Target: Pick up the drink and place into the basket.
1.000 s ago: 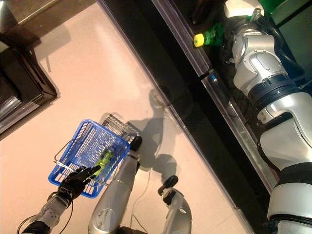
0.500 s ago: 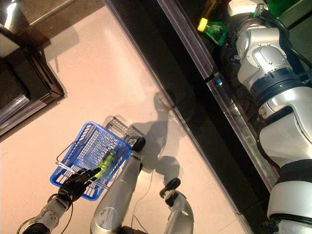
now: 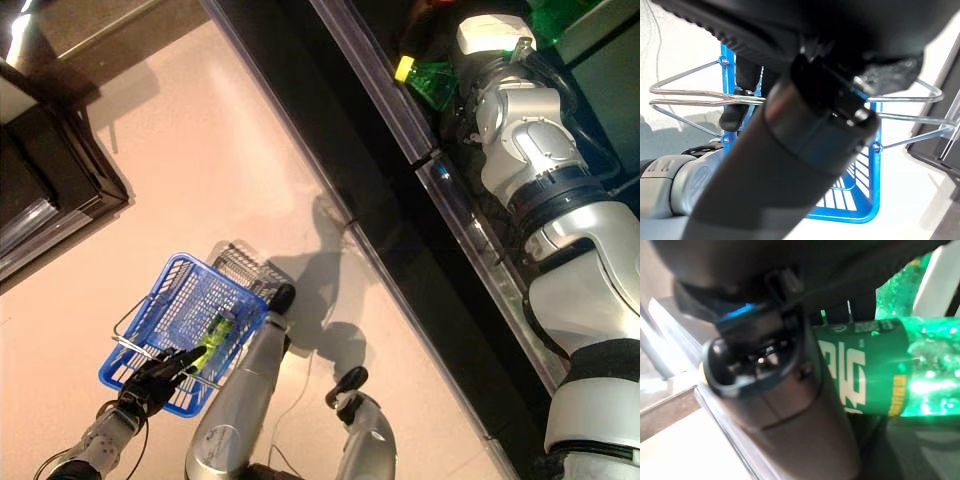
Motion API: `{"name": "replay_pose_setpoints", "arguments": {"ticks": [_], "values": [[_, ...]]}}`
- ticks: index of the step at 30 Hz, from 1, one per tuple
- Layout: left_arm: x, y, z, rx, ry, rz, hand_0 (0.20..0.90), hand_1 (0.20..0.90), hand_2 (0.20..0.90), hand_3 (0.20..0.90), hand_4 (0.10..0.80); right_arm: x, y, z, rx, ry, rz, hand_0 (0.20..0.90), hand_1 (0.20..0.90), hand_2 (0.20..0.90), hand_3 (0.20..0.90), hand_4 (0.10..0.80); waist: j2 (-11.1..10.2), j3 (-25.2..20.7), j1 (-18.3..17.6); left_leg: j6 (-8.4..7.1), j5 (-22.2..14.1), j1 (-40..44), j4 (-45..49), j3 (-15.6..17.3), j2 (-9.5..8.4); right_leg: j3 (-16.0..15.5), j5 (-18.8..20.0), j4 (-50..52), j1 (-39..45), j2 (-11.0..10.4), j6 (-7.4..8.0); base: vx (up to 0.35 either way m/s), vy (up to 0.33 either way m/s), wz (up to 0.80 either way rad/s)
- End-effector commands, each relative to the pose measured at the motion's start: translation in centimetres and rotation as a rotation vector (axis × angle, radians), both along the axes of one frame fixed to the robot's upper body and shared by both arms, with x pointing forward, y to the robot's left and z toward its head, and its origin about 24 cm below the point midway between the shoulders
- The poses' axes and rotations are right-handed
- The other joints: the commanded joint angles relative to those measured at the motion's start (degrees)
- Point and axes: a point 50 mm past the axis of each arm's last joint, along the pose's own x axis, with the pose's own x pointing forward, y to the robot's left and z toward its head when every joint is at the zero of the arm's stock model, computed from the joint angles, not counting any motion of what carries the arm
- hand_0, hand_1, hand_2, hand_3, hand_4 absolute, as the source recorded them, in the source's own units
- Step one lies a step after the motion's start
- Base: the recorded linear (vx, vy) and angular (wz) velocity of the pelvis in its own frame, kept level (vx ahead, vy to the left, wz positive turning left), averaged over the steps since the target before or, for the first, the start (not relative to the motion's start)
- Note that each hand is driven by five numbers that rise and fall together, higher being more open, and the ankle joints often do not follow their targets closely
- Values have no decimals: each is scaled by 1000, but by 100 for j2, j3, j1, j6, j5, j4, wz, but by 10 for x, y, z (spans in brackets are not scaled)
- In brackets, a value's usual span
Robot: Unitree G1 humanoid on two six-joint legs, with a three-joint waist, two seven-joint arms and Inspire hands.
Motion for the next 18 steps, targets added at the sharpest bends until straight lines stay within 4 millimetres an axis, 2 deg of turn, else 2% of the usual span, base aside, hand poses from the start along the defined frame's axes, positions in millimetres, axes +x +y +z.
{"name": "replay_pose_setpoints", "arguments": {"ticks": [1,2,10,18], "values": [[-43,16,-8,36,46,-24,300,300,300,200,100,-7,-25,3,-17,0,-80,300,300,300,200,100,229,-77,-12,353,-497,383,-7,92,38,-72,991,293,-618,-44,-240,-172,-19,0],[-37,11,-5,6,-11,10,300,300,300,200,100,-17,-11,11,-37,-85,19,300,300,300,200,100,210,-77,-168,377,-471,605,-95,148,40,-23,869,533,-526,8,-273,-196,-25,-1],[-28,11,2,-5,-83,44,300,300,300,200,100,-41,7,15,-27,-220,182,300,300,300,200,100,171,-77,-361,390,-473,1102,-229,247,46,8,624,711,-158,53,-326,-129,-39,-9],[-13,-4,8,-28,-182,36,300,300,300,200,100,-81,19,23,22,-336,358,300,300,300,200,100,194,-89,-584,250,-407,1967,-595,324,123,42,291,459,646,176,-432,-58,-36,-13]]}}
